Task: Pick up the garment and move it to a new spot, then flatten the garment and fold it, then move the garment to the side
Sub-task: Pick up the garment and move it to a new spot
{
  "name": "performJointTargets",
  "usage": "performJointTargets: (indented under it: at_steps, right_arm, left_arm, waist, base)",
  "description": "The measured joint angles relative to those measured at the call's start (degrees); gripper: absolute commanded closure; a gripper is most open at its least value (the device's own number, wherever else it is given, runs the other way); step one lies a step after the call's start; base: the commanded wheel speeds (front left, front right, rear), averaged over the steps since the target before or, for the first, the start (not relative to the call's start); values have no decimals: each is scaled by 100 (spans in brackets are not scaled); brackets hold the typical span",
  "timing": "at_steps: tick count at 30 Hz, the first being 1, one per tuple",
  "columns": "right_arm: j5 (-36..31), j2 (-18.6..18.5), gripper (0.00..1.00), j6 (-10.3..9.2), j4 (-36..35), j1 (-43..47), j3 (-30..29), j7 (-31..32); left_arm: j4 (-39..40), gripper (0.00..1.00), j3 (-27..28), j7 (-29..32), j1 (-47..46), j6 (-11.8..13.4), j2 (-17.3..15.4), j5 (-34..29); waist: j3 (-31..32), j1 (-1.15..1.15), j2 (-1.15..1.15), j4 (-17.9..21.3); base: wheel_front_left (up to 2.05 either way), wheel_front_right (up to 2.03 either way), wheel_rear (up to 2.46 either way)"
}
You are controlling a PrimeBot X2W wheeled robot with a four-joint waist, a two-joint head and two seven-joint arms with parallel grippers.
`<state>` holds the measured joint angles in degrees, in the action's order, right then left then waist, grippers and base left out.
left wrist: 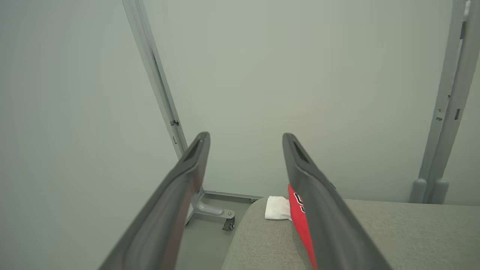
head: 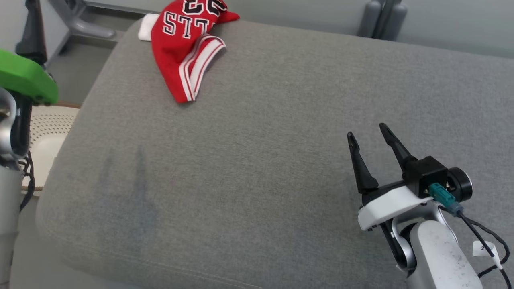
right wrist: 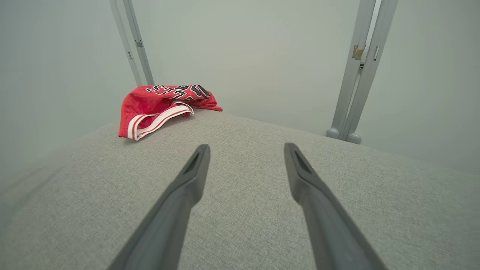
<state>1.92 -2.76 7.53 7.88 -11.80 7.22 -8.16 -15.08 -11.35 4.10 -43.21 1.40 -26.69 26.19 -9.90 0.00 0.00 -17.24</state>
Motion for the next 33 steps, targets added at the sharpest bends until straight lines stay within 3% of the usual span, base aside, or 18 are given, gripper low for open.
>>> performJointTargets:
  at_steps: [8, 16, 22, 23, 24, 26, 33]
  right_arm:
    - [-115, -7, 0, 0, -335, -161, -47, 51]
    - [-158, -8, 0, 0, -488, -259, -125, 18]
    - [-158, -7, 0, 0, -477, -325, -116, -1]
    - [-158, -7, 0, 0, -461, -350, -116, -2]
    - [-157, -5, 0, 0, -450, -369, -118, -9]
    - [-155, -5, 0, 0, -432, -378, -126, -40]
    - [-82, -7, 0, 0, -229, -383, -221, -208]
  left_arm:
    - [-1345, 0, 26, 708, -620, -223, 14, 392]
    - [-2206, 0, 35, 1176, -680, -443, 274, 894]
    - [-2613, 0, 36, 1228, -751, -389, 315, 932]
    - [-2668, 10, 34, 1228, -764, -389, 325, 942]
    - [-2709, 50, 34, 1191, -776, -389, 334, 942]
    - [-2766, 100, 38, 1104, -805, -393, 343, 948]
    - [-2713, 100, -37, 731, -893, -498, 322, 861]
  waist:
    - [-843, 0, 0, 620]
    - [-1645, 0, 0, 1108]
    - [-2055, 0, 0, 1355]
    - [-2099, 0, 0, 1397]
    - [-2133, 1, 0, 1438]
    - [-2171, 1, 0, 1501]
    - [-1994, 1, 0, 1562]
  base:
    - [0, 0, 0]
    - [0, 0, 0]
    - [0, 0, 0]
    - [0, 0, 0]
    - [0, 0, 0]
    - [0, 0, 0]
    - [0, 0, 0]
